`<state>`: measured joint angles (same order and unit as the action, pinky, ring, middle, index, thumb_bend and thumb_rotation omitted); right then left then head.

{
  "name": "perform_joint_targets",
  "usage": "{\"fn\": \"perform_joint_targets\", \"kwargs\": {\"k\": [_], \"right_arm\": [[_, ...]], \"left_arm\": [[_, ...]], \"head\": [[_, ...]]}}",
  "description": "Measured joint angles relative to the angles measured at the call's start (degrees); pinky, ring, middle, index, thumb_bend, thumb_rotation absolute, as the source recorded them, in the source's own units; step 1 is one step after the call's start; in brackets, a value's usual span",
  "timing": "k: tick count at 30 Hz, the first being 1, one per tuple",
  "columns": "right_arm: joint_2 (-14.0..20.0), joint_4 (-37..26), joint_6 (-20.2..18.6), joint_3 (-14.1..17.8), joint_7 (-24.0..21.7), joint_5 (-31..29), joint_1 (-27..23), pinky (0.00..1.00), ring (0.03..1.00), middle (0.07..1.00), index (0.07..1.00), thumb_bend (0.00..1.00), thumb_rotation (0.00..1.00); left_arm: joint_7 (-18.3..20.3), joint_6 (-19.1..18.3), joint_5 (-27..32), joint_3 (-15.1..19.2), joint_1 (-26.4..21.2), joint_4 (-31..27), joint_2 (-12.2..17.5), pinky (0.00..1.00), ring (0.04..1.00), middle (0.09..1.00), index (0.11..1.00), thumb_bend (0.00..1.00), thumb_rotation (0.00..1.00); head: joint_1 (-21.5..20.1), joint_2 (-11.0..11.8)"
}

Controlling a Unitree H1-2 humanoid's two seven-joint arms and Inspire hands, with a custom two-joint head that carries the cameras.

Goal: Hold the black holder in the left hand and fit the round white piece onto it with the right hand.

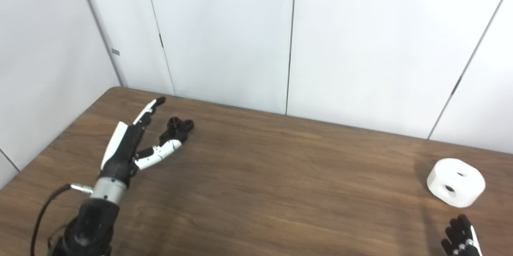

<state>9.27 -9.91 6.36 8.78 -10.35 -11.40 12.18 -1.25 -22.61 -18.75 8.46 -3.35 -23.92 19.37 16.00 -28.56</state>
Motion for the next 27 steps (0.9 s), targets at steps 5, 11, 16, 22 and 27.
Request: {"fn": "perform_joint_targets", "kwargs": {"k": [5,11,16,22,27], "right_arm": [[0.00,-0.25,0.04,-0.45,0.39,1.52,0.26,1.00,1.000,1.000,1.000,0.59,1.00],[0.00,-0.50,0.10,-0.76,0.63,1.63,0.39,1.00,1.000,0.993,1.000,0.60,1.00],[0.04,-0.69,0.17,-0.89,0.62,1.64,0.76,1.00,1.000,0.998,1.000,0.60,1.00],[0.01,-1.55,-0.37,-1.50,0.74,1.64,1.57,1.00,1.000,0.997,1.000,0.60,1.00],[-0.06,-1.80,-0.72,-1.54,1.00,1.55,1.79,1.00,1.000,0.995,1.000,0.62,1.00]], "left_arm": [[-0.14,-0.39,-4.17,-0.49,-4.07,4.86,2.81,1.00,1.000,0.991,0.927,0.80,0.36],[-0.45,0.44,-7.08,-1.46,-6.80,11.05,3.49,0.99,1.000,0.976,0.920,0.85,0.35],[-1.15,0.58,-10.60,-2.44,-7.40,15.50,4.11,0.99,1.000,0.976,0.911,0.88,0.36],[-1.39,0.53,-14.20,-5.04,-10.50,23.86,5.63,1.00,1.000,0.966,0.884,0.96,0.42],[-3.14,0.56,-15.47,-6.20,-11.99,28.01,5.51,1.00,1.000,0.966,0.870,0.95,0.42]], "head": [[-0.35,-0.35],[-0.44,-0.62],[-0.79,-0.97],[-0.97,-1.32],[-1.49,-0.01]]}}
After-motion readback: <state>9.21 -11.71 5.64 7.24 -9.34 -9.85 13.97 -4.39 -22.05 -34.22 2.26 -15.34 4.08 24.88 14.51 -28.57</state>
